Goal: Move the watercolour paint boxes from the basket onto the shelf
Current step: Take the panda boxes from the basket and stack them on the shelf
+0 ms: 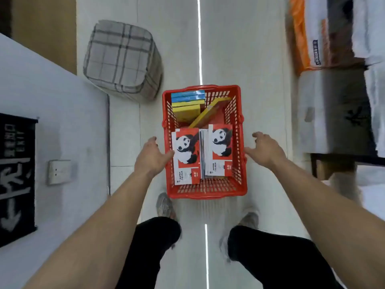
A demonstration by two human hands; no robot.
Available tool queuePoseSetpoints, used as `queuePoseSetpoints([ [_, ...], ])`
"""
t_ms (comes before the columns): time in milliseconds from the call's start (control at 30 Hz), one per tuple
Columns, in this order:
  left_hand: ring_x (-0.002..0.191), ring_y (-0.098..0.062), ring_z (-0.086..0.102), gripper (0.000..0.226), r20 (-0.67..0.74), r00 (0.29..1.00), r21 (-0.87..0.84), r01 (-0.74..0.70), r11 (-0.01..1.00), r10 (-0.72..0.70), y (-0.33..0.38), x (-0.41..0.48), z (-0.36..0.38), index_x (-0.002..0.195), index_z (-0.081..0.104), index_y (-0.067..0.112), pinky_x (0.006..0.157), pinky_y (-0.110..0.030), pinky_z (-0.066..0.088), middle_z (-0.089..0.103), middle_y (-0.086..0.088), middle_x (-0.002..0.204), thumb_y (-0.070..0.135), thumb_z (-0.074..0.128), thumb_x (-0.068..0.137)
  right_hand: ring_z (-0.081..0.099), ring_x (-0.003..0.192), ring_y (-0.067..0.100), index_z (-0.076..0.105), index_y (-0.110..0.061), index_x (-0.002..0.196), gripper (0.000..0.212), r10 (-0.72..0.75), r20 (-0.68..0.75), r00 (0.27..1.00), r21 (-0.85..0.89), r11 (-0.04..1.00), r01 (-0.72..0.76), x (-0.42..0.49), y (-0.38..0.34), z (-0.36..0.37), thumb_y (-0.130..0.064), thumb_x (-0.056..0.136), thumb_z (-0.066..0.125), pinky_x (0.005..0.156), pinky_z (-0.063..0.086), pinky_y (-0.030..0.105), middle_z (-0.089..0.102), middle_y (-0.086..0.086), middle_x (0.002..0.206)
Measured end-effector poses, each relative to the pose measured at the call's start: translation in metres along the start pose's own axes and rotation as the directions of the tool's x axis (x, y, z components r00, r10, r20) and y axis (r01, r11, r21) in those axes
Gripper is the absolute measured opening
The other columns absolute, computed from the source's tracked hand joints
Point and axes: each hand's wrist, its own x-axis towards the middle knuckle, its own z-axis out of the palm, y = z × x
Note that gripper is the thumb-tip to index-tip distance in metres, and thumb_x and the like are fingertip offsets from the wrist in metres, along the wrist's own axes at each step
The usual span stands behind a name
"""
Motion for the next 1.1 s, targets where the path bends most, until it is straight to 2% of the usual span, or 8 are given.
queuePoseSetpoints([
  [133, 0.123, -0.032, 0.064, 0.092, -0.021, 0.997, -0.182, 0.073, 0.981, -0.078, -0.024, 0.063, 0.062, 0.155, 0.029, 0.013, 0.097, -0.046, 0.051, 0.058, -0.013, 0.146, 0.053, 0.073, 0.085, 0.06, 0.13, 0.036, 0.038, -0.009, 0.155, 0.085, 0.069, -0.019, 0.997, 0.231, 0.971, -0.063, 0.062, 0.028, 0.053, -0.048, 0.087, 0.07, 0.104, 0.05, 0.046, 0.057, 0.017, 0.149],
  [267, 0.1, -0.028, 0.072, 0.048, -0.063, 0.997, -0.284, 0.022, 0.959, -0.042, -0.045, 0.106, 0.108, 0.136, 0.049, 0.021, 0.091, -0.047, 0.058, 0.071, -0.005, 0.12, 0.04, 0.064, 0.095, 0.067, 0.113, 0.027, 0.046, -0.013, 0.149, 0.063, 0.039, -0.072, 0.997, 0.373, 0.928, -0.009, 0.105, 0.045, 0.103, -0.034, 0.093, 0.066, 0.093, 0.051, 0.041, 0.065, 0.008, 0.135],
  [367, 0.09, -0.022, 0.071, 0.033, -0.118, 0.993, -0.34, -0.018, 0.94, -0.024, -0.054, 0.119, 0.125, 0.128, 0.056, 0.023, 0.088, -0.046, 0.058, 0.071, -0.002, 0.113, 0.04, 0.054, 0.099, 0.067, 0.109, 0.026, 0.061, -0.018, 0.134, 0.037, -0.044, -0.063, 0.997, 0.405, 0.912, 0.066, 0.125, 0.051, 0.121, -0.016, 0.097, 0.057, 0.086, 0.047, 0.034, 0.072, 0.007, 0.125],
  [567, 0.093, -0.028, 0.074, 0.026, -0.112, 0.993, -0.399, -0.02, 0.917, -0.027, -0.039, 0.1, 0.113, 0.123, 0.064, 0.014, 0.086, -0.047, 0.061, 0.076, -0.007, 0.11, 0.025, 0.056, 0.1, 0.07, 0.102, 0.033, 0.067, -0.017, 0.118, 0.029, -0.043, -0.113, 0.993, 0.412, 0.907, 0.086, 0.107, 0.042, 0.102, -0.005, 0.096, 0.052, 0.084, 0.052, 0.038, 0.074, 0.006, 0.107],
  [700, 0.082, -0.005, 0.07, 0.02, -0.126, 0.992, -0.409, -0.062, 0.91, 0.011, -0.021, 0.047, 0.068, 0.119, 0.063, 0.022, 0.068, -0.025, 0.057, 0.071, 0.013, 0.097, 0.029, 0.057, 0.101, 0.069, 0.091, 0.028, 0.064, -0.025, 0.104, 0.022, -0.03, -0.168, 0.985, 0.413, 0.905, 0.098, 0.041, 0.029, 0.056, -0.007, 0.096, 0.054, 0.075, 0.047, 0.034, 0.071, -0.004, 0.091],
  [800, 0.078, 0.003, 0.066, 0.018, -0.134, 0.99, -0.402, -0.098, 0.911, 0.047, 0.003, -0.008, 0.007, 0.118, 0.063, 0.024, 0.062, -0.014, 0.049, 0.066, 0.022, 0.092, 0.028, 0.058, 0.101, 0.069, 0.092, 0.026, 0.066, -0.021, 0.108, 0.019, -0.029, -0.216, 0.976, 0.407, 0.906, 0.117, -0.029, 0.008, -0.005, -0.008, 0.098, 0.055, 0.074, 0.045, 0.032, 0.071, -0.004, 0.092],
  [1000, 0.086, -0.004, 0.068, 0.017, -0.112, 0.988, -0.419, -0.144, 0.897, 0.106, 0.067, -0.122, -0.17, 0.116, 0.063, 0.024, 0.069, -0.024, 0.051, 0.071, 0.011, 0.098, 0.024, 0.059, 0.1, 0.071, 0.098, 0.029, 0.064, -0.02, 0.117, 0.019, -0.039, -0.275, 0.961, 0.364, 0.921, 0.142, -0.184, -0.076, -0.163, -0.013, 0.101, 0.058, 0.078, 0.05, 0.035, 0.073, 0.001, 0.101],
  [1100, 0.08, 0.007, 0.063, 0.016, -0.141, 0.974, -0.379, -0.217, 0.9, 0.176, 0.102, -0.154, -0.259, 0.11, 0.061, 0.033, 0.065, -0.014, 0.044, 0.066, 0.024, 0.089, 0.023, 0.06, 0.098, 0.071, 0.104, 0.035, 0.063, -0.011, 0.125, 0.025, -0.027, -0.318, 0.948, 0.352, 0.925, 0.145, -0.235, -0.118, -0.229, -0.012, 0.101, 0.059, 0.08, 0.05, 0.034, 0.076, 0.012, 0.113],
])
